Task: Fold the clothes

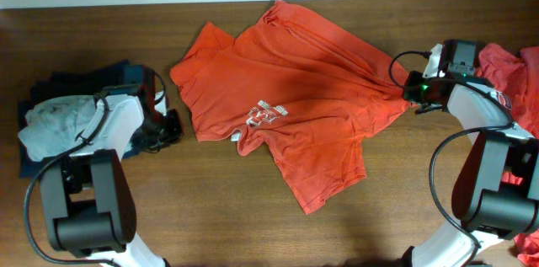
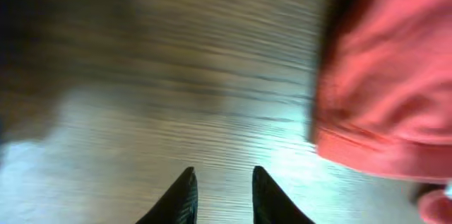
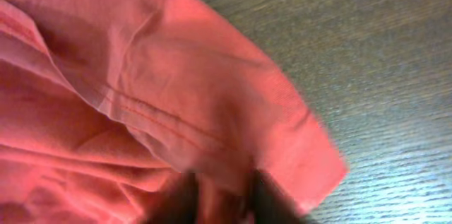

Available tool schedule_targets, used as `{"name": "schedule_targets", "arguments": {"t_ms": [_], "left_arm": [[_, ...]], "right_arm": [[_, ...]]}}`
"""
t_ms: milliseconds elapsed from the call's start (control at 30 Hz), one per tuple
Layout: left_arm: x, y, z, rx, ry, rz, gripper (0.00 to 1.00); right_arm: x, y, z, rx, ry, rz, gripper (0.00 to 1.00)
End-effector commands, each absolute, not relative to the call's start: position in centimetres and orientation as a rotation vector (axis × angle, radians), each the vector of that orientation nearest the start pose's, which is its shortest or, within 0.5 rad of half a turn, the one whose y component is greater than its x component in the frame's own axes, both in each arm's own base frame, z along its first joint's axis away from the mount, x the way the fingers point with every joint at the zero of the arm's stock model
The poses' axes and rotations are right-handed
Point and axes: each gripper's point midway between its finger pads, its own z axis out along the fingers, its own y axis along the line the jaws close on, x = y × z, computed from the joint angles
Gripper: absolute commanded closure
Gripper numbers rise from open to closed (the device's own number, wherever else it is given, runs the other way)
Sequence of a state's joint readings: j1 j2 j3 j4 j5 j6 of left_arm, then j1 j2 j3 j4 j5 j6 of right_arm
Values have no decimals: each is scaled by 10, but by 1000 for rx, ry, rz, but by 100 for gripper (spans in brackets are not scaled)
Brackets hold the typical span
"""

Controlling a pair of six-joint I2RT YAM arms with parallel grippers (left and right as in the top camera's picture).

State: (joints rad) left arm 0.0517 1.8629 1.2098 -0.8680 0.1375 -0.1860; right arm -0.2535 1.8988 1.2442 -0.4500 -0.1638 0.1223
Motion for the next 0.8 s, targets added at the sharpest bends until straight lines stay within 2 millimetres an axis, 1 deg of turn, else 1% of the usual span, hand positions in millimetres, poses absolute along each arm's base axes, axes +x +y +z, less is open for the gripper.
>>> {"name": "schedule_targets", "arguments": {"t_ms": [0,33,67,133,167,233,267,300,333,367,400,500,533,567,600,633,667,700,733,767], "left_arm": [[350,-53,26,38,3040,-332,59],[352,-67,27,153,3018,-329,52],[354,-75,26,196,3004,-316,48],[358,-88,25,231,2983,-312,47],[360,-94,22,235,2978,-314,52],[364,-97,12,234,2981,-308,64],[369,-98,1,234,2978,-309,75],[373,-99,-6,233,2972,-308,85],[377,-98,-13,230,2969,-303,93],[380,-98,-20,216,2966,-304,98],[385,-96,-33,179,2966,-306,100],[390,-91,-54,137,2977,-302,99],[397,-71,-66,57,2985,-197,100],[402,-60,-69,2,2983,-147,100],[420,-41,-66,-76,2956,-115,100],[427,-35,-64,-109,2941,-115,100],[448,-15,-53,-228,2893,-119,100],[473,7,-37,-335,2827,-132,100],[480,14,-31,-366,2803,-138,100],[497,25,-19,-396,2753,-170,100]], "right_arm": [[442,-80,62,414,2601,198,30],[440,-80,61,434,2605,202,25],[439,-80,61,468,2605,206,23],[437,-80,62,502,2605,216,22],[436,-79,65,506,2605,216,22],[434,-79,71,505,2600,217,22],[434,-78,77,500,2590,220,22],[433,-77,81,497,2585,222,22],[432,-77,83,495,2582,225,22],[432,-76,86,492,2578,230,22],[431,-74,90,489,2575,239,22],[427,-72,93,487,2581,253,22],[424,-68,93,486,2592,274,22],[423,-66,93,484,2597,291,22],[422,-63,92,481,2603,312,22],[421,-62,92,480,2606,321,22],[422,-59,93,474,2605,346,22],[422,-56,93,468,2603,369,22],[422,-54,94,464,2602,382,21],[422,-53,94,461,2601,391,21]]}}
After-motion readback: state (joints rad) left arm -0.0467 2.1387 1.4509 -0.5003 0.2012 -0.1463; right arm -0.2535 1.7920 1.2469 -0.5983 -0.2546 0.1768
